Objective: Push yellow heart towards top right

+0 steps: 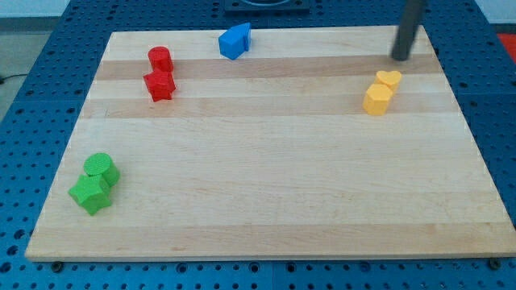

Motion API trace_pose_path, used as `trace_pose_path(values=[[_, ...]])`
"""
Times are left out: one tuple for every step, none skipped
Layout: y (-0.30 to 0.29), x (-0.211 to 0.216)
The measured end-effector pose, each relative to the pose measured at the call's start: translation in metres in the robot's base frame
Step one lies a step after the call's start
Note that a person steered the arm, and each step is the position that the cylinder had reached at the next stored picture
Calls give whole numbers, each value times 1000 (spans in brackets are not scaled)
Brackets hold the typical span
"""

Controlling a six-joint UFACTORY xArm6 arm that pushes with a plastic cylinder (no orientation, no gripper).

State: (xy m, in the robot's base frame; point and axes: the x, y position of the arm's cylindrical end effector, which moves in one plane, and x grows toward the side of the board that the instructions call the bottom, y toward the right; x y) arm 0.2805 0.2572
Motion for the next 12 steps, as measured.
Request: trace_pose_path(values=[[-8, 108], [-106, 166], [-174, 174], [-151, 161], [-102, 147], [-77, 136], [-69, 124], [-69, 98], [-61, 81], [-66, 48], [-92, -2], [-84, 27]])
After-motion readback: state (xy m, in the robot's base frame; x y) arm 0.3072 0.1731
